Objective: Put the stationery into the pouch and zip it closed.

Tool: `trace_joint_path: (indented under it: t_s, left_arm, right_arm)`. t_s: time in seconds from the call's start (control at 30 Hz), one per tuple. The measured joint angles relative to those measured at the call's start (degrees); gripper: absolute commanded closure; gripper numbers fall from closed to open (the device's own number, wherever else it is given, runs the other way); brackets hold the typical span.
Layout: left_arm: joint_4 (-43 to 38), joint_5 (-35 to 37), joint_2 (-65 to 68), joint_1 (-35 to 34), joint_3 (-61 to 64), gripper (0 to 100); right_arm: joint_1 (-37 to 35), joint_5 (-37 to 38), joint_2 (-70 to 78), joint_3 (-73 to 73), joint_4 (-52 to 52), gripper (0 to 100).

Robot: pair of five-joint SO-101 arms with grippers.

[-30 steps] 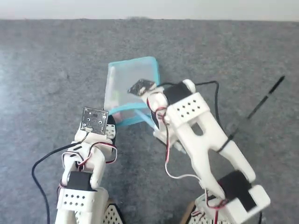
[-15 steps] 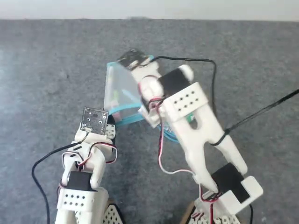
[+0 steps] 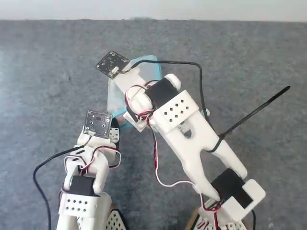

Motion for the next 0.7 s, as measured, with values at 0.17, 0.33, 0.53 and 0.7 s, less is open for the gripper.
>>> trace_joint_path:
  t_s: [0.17, 0.33, 0.53, 0.7]
  left_arm:
    - [-0.1, 0.0, -0.1, 0.1, 0.0, 99]
    - [-0.3, 0.0, -0.1, -0.5, 0.0, 99]
    - [0.7, 0.0, -0.1, -0.5, -0.1, 99]
    - [3.3, 1.3, -0.1, -0.5, -1.5, 99]
  right_arm:
    - [-0.1, -1.8, -0.1, -0.1, 0.0, 74.5]
    - [3.1, -3.1, -6.2, 0.4, -0.1, 74.5]
    - [17.8, -4.4, -17.8, 14.1, -4.1, 74.5]
    - [27.0, -8.5, -18.5, 34.0, -12.0, 74.5]
